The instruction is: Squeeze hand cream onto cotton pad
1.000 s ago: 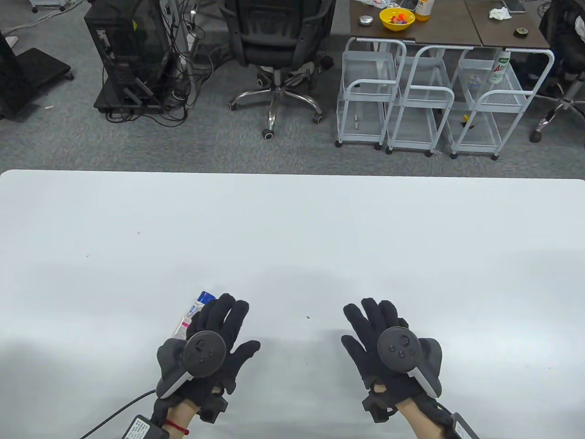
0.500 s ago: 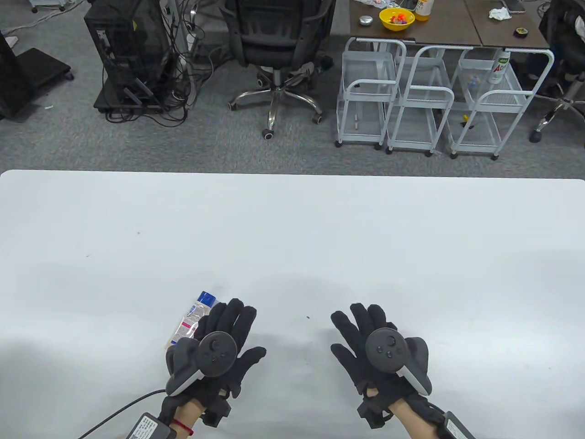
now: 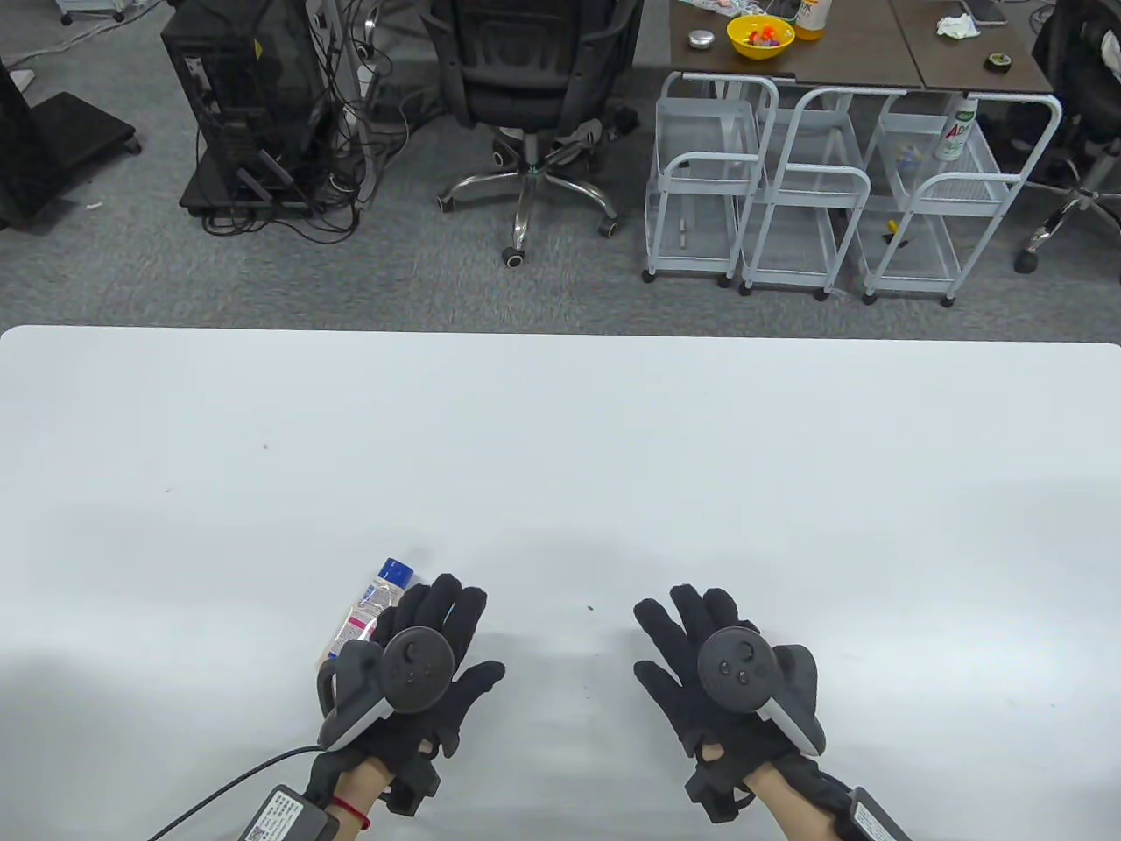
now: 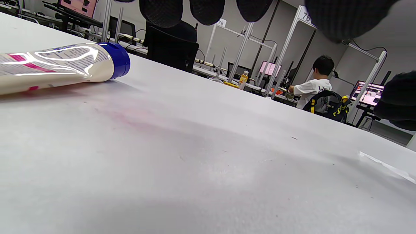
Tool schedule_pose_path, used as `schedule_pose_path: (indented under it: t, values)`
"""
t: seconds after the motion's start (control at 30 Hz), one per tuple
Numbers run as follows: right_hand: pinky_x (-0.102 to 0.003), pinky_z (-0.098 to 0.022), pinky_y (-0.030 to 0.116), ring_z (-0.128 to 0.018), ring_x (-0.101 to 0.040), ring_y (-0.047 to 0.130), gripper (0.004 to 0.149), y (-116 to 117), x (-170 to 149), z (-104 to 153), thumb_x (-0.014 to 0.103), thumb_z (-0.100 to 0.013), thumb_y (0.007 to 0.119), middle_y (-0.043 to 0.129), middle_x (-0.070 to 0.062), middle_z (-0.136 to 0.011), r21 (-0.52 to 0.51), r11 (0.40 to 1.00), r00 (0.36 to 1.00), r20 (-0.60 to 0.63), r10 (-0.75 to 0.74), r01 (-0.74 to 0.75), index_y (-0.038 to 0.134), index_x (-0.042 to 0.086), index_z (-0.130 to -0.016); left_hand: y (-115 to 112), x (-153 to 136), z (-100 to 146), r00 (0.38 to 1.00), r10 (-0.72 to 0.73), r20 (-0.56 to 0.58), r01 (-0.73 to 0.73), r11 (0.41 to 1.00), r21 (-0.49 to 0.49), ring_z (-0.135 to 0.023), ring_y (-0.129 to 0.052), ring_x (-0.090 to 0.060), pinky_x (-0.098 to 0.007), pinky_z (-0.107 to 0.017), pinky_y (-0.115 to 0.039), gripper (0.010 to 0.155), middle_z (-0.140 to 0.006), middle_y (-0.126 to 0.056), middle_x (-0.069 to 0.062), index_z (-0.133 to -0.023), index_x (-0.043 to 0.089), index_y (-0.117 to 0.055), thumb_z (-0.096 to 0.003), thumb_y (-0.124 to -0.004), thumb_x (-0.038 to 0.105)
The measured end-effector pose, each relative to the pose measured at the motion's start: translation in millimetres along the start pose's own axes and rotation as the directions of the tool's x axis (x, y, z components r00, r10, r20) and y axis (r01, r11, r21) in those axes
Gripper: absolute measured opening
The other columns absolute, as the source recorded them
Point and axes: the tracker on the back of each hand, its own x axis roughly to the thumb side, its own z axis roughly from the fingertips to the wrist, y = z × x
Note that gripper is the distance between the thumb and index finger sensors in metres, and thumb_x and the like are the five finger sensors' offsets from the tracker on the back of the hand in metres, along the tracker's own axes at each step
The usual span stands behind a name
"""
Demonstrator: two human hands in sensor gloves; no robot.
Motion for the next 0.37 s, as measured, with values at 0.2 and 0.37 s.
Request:
schedule_pose_path:
  t: [0.2,0.37]
  values:
    - [-0.07,-0.071,0.036,-0.11,-0.049,0.031,0.066,1.3,-1.4,-1.2,0.054,-0.043,0.071,0.044,-0.008,-0.116,0.029,0.999,1.0,-0.013,0.017,-0.017,0.055,0.042,-0.106,-2.5,-0.8,-1.9,1.0,0.0,-0.003,0.0,1.0,-0.02,-0.11,-0.05,-0.042,-0.062,-0.074,-0.042,0.079,-0.123,-0.038,-0.004,-0.109,0.037,-0.04,-0.0392,-0.061,0.067]
    - [-0.07,-0.071,0.036,-0.11,-0.049,0.032,0.066,0.9,-2.4,-1.6,0.054,-0.043,0.071,0.044,-0.008,-0.116,0.027,1.0,1.0,-0.016,0.017,-0.016,0.055,0.042,-0.106,-2.8,-0.3,-2.2,1.0,-0.006,-0.003,0.006,1.0,-0.027,-0.11,-0.05,-0.042,-0.061,-0.074,-0.042,0.079,-0.123,-0.038,-0.004,-0.109,0.037,-0.04,-0.0393,-0.061,0.067]
